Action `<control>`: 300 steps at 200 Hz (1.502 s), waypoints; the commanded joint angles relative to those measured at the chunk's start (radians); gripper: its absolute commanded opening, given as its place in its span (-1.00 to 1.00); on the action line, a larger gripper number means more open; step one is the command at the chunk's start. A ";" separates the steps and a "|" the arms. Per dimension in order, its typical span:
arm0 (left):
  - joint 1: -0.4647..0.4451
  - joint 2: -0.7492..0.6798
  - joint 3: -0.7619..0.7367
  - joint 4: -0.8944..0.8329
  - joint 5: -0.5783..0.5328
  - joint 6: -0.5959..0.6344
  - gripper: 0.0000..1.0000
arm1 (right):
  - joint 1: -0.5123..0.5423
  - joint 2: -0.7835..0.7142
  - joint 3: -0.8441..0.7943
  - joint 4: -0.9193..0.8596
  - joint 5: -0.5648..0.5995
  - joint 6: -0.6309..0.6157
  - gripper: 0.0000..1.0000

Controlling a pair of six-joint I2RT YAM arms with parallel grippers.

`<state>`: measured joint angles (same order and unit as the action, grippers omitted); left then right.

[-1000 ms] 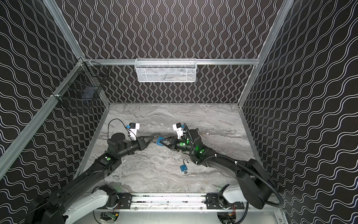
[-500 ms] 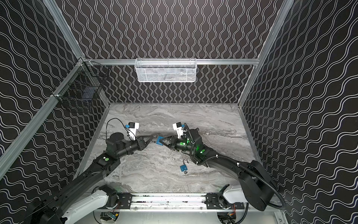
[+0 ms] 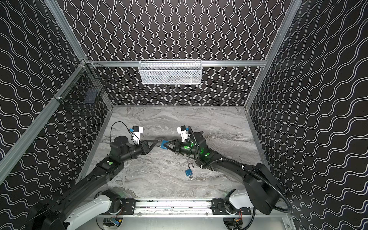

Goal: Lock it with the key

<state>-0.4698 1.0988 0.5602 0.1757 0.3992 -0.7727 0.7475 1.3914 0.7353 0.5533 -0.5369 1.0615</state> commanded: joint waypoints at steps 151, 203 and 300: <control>-0.026 0.001 0.006 0.136 0.250 -0.092 -1.00 | 0.029 0.074 0.090 0.044 -0.013 -0.066 -1.00; -0.028 0.004 0.054 -0.039 0.183 0.025 -1.00 | 0.017 0.037 0.076 0.001 0.002 -0.027 -1.00; -0.024 0.011 0.099 -0.161 0.099 0.093 -1.00 | -0.005 -0.018 0.033 0.012 -0.014 -0.018 -1.00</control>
<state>-0.4828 1.1030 0.6445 0.0124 0.3855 -0.7227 0.7395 1.3792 0.7719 0.4812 -0.5312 1.0355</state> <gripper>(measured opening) 0.092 0.176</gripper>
